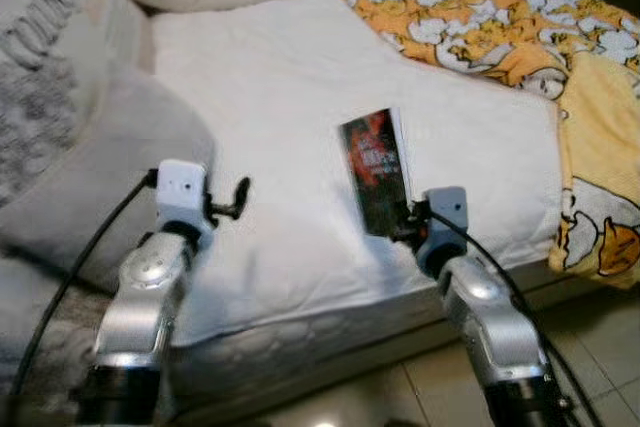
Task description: Clean up the room
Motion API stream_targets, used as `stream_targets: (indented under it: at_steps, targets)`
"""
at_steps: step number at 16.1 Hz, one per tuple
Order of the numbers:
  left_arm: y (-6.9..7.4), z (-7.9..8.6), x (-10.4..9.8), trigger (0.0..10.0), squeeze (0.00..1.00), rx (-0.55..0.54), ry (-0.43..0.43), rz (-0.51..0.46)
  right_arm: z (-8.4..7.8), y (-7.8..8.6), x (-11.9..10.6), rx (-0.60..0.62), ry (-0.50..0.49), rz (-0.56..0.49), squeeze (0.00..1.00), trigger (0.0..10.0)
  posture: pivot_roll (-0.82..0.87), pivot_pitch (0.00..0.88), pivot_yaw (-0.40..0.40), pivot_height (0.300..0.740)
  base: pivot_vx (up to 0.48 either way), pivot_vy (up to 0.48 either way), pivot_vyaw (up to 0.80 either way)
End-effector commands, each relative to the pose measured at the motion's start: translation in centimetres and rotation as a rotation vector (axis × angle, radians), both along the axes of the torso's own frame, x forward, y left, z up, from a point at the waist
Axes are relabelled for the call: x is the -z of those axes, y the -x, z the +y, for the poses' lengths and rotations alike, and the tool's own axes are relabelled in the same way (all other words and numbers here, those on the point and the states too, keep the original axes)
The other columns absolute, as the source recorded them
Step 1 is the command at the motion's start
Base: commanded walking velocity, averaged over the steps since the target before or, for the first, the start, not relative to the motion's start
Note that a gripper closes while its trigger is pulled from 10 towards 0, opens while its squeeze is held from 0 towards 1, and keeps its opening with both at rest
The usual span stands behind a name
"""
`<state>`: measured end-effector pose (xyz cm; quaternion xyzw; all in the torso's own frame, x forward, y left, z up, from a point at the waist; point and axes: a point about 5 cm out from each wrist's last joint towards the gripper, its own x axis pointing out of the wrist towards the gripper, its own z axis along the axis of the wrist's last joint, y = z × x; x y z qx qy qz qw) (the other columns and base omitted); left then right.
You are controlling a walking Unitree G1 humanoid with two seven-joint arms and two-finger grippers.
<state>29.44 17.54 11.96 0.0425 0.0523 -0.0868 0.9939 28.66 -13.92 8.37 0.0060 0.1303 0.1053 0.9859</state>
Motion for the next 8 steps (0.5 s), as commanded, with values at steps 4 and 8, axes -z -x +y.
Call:
stream_targets:
  at_steps: [4,8]
  targets:
    - [-0.07,0.42,-0.36,10.0,0.0,-0.006,-0.012,-0.013,0.35,-0.36,-1.19,-0.049,0.013,-0.051,0.0,10.0,0.09,0.0,0.016,0.74,0.275,0.0,0.73]
    - [0.0,0.03,-0.48,10.0,0.0,0.021,-0.011,-0.02,0.12,-0.23,-1.08,-0.054,-0.022,-0.031,0.0,10.0,0.09,0.0,0.017,0.74,0.206,0.0,0.5]
